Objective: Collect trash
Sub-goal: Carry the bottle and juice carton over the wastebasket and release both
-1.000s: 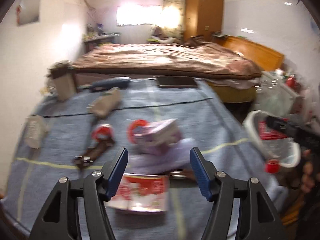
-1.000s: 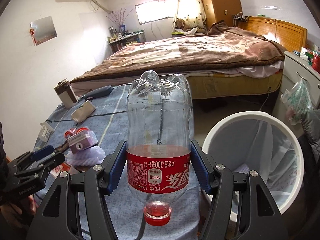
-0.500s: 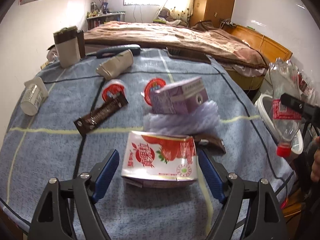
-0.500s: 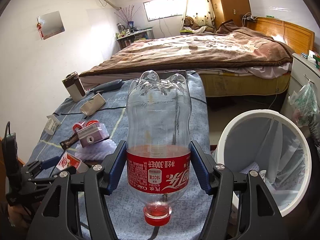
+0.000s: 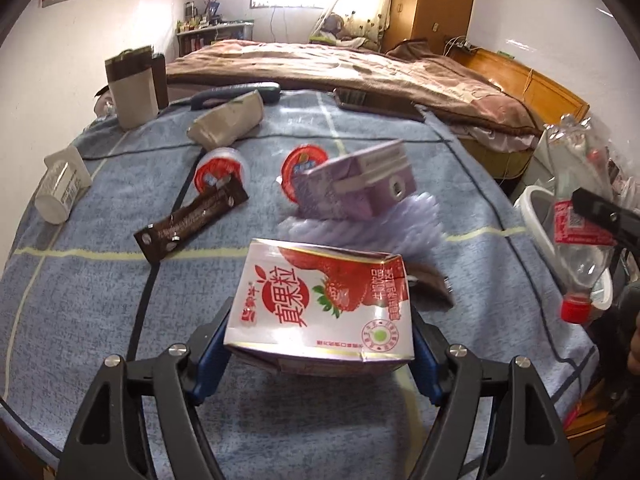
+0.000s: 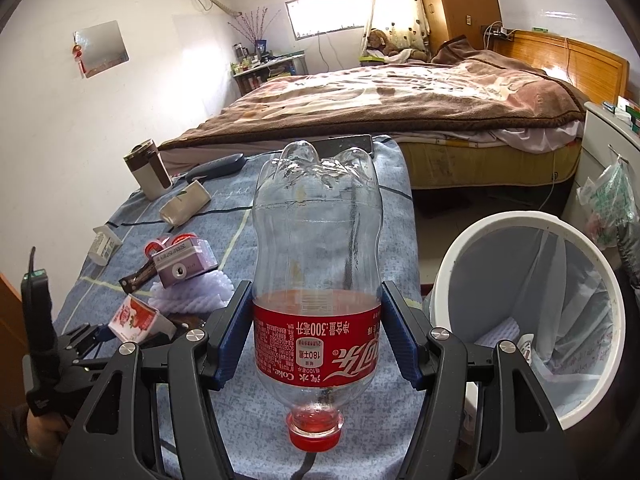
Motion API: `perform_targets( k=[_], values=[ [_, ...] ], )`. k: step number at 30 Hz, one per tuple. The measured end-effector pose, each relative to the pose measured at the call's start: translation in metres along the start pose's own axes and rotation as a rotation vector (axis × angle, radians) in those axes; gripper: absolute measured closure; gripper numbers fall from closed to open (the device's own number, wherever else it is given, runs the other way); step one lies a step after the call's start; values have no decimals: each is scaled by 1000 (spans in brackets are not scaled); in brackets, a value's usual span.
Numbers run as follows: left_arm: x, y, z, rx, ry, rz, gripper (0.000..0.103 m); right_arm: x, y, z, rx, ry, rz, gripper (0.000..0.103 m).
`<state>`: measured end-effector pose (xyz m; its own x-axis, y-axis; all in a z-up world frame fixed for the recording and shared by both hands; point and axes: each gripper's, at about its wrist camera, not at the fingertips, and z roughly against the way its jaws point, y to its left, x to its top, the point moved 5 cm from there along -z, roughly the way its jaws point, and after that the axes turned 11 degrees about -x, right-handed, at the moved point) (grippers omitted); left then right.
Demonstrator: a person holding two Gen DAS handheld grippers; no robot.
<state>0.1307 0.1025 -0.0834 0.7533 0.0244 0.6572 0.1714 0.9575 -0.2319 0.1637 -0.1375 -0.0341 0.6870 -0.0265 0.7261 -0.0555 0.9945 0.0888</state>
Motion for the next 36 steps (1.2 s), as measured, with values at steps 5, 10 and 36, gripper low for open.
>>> perform_targets(
  k=[5,10,36],
  values=[
    [10,-15,17,-15,-40,-33,25,1,-7,6,-4,-10,-15,39],
    [26,-43,31,-76,-77,-73,25,3,-20,15,-22,-29,-37,39],
    [72,-257,-50,-456,-3,-295,25,3,-154,8,-255,-5,-178,39]
  ],
)
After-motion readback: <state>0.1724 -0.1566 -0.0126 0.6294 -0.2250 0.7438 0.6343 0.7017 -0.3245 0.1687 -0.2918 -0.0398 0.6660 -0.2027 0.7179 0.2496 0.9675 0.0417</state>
